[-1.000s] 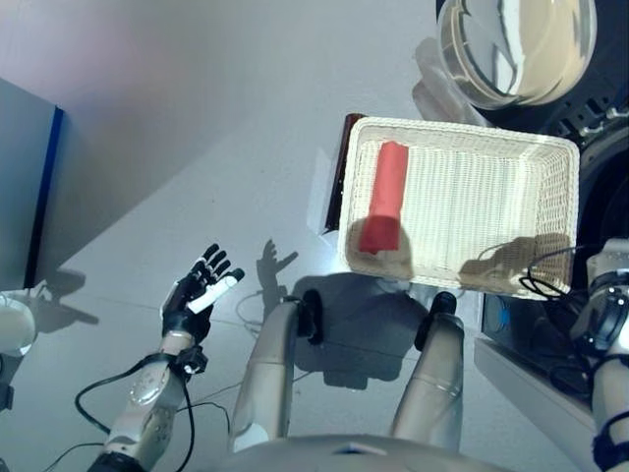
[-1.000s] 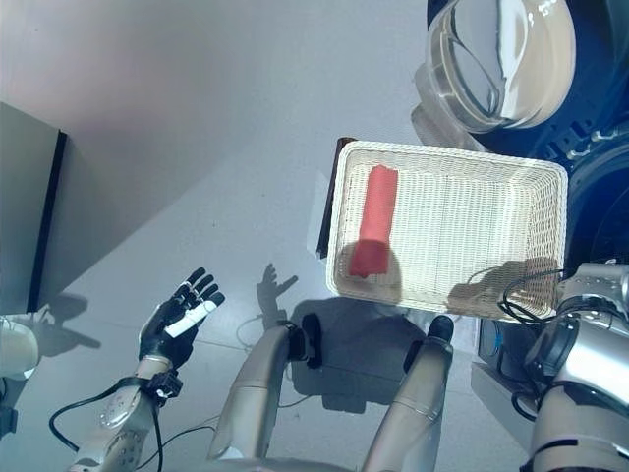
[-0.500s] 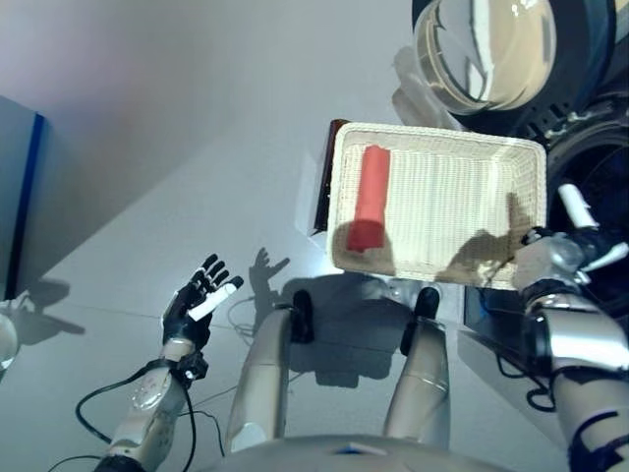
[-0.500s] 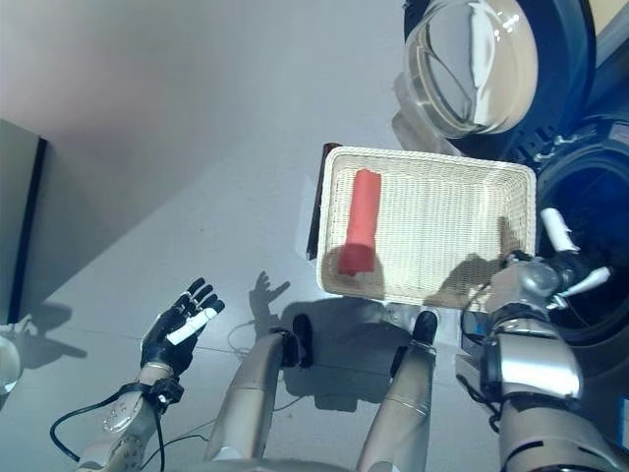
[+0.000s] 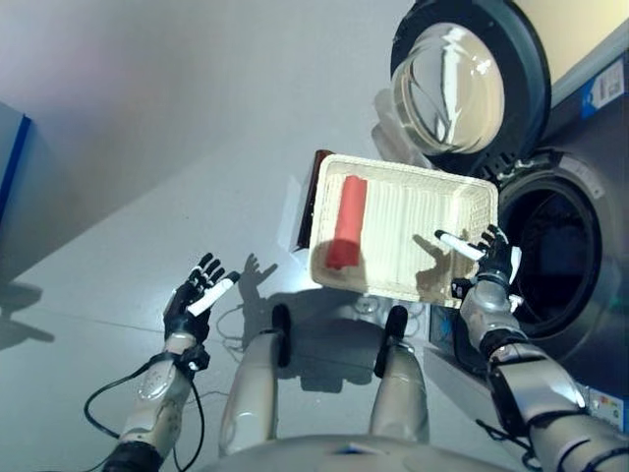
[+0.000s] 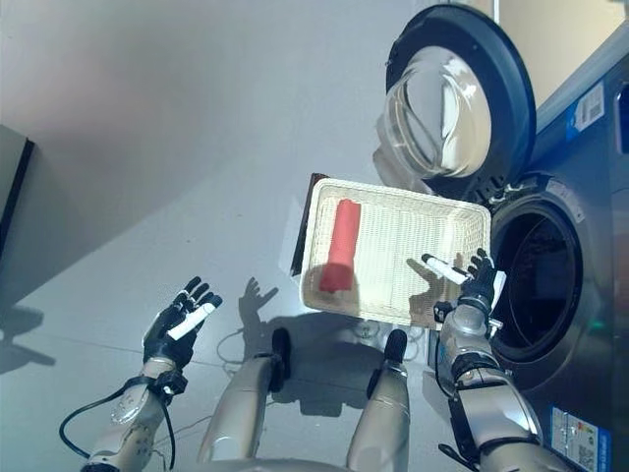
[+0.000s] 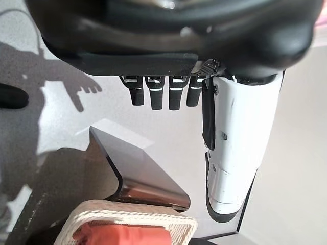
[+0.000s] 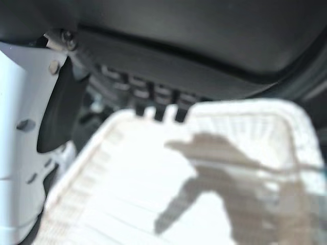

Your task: Pick up the clothes and place them into the washing machine

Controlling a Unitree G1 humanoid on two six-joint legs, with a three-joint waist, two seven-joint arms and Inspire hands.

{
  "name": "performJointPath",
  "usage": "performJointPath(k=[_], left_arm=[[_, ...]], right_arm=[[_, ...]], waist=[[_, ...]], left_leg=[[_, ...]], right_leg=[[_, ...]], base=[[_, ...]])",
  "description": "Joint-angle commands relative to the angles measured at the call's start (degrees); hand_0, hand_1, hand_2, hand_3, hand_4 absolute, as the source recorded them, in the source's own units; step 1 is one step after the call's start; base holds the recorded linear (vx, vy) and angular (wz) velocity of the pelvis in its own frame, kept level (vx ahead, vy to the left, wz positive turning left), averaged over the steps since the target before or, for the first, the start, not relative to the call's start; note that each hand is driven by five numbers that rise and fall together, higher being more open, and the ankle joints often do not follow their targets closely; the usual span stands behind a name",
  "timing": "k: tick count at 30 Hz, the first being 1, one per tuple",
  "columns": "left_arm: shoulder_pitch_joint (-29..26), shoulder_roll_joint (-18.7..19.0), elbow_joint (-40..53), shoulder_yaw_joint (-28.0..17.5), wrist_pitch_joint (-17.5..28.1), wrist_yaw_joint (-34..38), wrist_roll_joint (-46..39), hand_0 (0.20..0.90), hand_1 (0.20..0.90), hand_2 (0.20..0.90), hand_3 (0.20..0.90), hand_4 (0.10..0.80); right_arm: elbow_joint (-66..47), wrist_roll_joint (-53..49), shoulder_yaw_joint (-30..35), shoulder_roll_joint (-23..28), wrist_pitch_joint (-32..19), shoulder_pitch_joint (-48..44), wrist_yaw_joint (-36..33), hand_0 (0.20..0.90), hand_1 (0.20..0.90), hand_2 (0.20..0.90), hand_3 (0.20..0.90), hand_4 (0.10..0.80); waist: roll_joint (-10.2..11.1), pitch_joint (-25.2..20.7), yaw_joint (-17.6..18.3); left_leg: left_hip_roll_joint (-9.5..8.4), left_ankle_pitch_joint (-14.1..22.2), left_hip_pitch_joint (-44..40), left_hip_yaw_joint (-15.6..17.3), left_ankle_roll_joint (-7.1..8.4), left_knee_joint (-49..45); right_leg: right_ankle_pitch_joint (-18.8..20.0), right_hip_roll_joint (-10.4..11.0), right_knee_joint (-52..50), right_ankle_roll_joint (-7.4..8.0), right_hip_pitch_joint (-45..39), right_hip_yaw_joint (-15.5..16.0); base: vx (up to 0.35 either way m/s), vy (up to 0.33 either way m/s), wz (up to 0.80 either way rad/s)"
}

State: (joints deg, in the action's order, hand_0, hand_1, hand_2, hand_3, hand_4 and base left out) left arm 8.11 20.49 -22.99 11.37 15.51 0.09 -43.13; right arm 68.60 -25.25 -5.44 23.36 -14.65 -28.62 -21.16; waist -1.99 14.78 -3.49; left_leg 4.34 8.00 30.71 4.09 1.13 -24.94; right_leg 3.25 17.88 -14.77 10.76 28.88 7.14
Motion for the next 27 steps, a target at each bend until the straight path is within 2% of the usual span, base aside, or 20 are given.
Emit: performJointPath(k=[1,6,9,13,20,27], left_arm=[[-0.4,1.1,4.6,-3.1,5.2,-0.7,2.7,0.9,0.9,0.9,0.9,0.8],[0.0,1.0,5.6,-2.6,4.9,-0.7,3.8,0.9,0.9,0.9,0.9,0.8],[-0.1,1.7,6.3,-3.3,5.2,-0.1,4.6,0.9,0.9,0.9,0.9,0.8],[-0.2,2.6,6.8,-4.2,5.6,0.5,5.6,0.9,0.9,0.9,0.9,0.8],[0.6,2.7,8.4,-5.1,4.4,1.2,5.8,0.9,0.9,0.9,0.9,0.8],[1.8,4.2,11.4,-5.1,3.1,0.7,4.8,0.9,0.9,0.9,0.9,0.8]], right_arm=[[-1.4,5.8,-2.8,0.3,-0.9,-0.3,0.1,0.9,0.9,0.9,0.9,0.8],[2.4,13.4,-5.1,-2.5,2.0,-2.4,-2.7,0.9,0.9,0.9,0.9,0.8],[3.0,23.6,-9.5,-3.3,4.2,-3.7,-6.1,0.9,0.9,0.9,0.9,0.8],[2.6,26.7,-11.0,-4.0,5.2,-4.0,-6.1,0.9,0.9,0.9,0.9,0.8],[1.6,24.0,-10.0,-7.8,5.5,-5.2,-6.6,0.9,0.9,0.9,0.9,0.8],[6.4,21.4,-8.6,-11.5,7.4,-10.3,-6.9,0.9,0.9,0.9,0.9,0.8]], waist=[[0.9,-1.3,-0.5],[1.0,-1.6,-1.8],[1.0,-1.7,-2.8],[1.7,-1.4,-3.3],[3.1,-0.5,-3.6],[2.6,0.9,-5.0]], left_leg=[[2.05,-9.3,-2.0,-5.2,6.08,8.7],[1.54,-9.8,-4.5,-5.5,6.3,10.5],[1.24,-10.5,-5.1,-5.9,6.42,11.8],[0.84,-10.7,-3.9,-6.5,6.33,11.5],[0.56,-9.4,-0.2,-6.7,5.66,7.5],[0.01,-5.3,4.5,-6.9,4.6,-0.8]], right_leg=[[1.6,1.9,2.1,1.18,-5.7,0.6],[2.1,2.3,4.5,1.49,-9.8,2.6],[2.7,2.5,5.7,1.86,-11.2,3.9],[3.0,2.7,5.5,1.86,-10.7,4.6],[2.8,2.8,4.0,1.61,-8.4,4.4],[1.1,3.5,-1.7,1.58,-5.3,3.6]], base=[[0.059,0.002,0.05],[0.055,0.01,0.15],[0.028,0.006,0.26],[-0.001,0.003,0.12],[-0.012,0.003,0.07],[-0.037,0.039,0.03]])
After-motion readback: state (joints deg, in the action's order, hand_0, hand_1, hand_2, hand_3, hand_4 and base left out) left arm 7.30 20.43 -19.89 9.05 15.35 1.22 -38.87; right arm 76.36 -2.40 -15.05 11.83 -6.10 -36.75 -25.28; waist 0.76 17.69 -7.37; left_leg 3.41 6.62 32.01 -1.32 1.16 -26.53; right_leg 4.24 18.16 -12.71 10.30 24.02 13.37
